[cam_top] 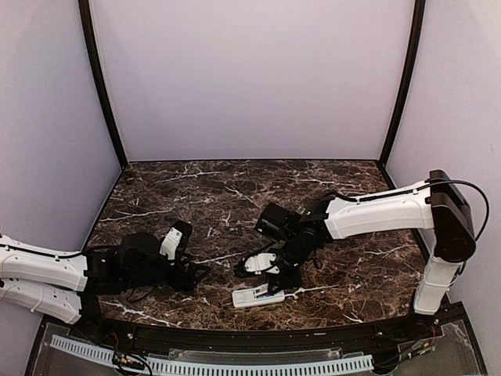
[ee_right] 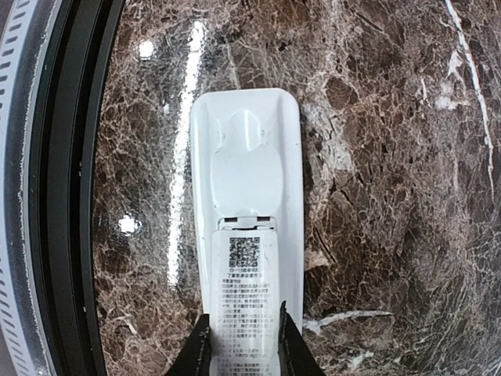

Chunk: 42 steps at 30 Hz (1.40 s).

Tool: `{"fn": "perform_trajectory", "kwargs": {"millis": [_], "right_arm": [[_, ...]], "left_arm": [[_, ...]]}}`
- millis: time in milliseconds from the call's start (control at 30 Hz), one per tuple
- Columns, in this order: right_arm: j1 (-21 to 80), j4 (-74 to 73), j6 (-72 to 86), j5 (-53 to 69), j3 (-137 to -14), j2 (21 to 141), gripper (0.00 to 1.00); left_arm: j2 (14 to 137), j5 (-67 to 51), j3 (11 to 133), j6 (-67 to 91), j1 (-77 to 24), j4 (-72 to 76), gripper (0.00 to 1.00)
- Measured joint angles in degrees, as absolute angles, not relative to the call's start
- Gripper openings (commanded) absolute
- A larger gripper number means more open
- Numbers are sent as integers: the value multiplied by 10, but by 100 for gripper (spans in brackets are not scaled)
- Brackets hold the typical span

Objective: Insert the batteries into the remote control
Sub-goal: Place the battery cover on the remote control without the battery cover.

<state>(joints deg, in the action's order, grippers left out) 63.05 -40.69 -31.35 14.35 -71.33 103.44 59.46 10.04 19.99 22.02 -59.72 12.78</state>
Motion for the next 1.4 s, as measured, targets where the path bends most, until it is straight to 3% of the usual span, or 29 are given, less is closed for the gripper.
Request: {"fn": "perform_trajectory", "kwargs": {"millis": [667,1400], "right_arm": [[631,-410,-321,143,-721,1060,2],[635,-409,-313,144,-721,1060,8]], "left_arm": [[598,101,200,209,-597,133,75],[589,103,200,199,-597,132,75]]}}
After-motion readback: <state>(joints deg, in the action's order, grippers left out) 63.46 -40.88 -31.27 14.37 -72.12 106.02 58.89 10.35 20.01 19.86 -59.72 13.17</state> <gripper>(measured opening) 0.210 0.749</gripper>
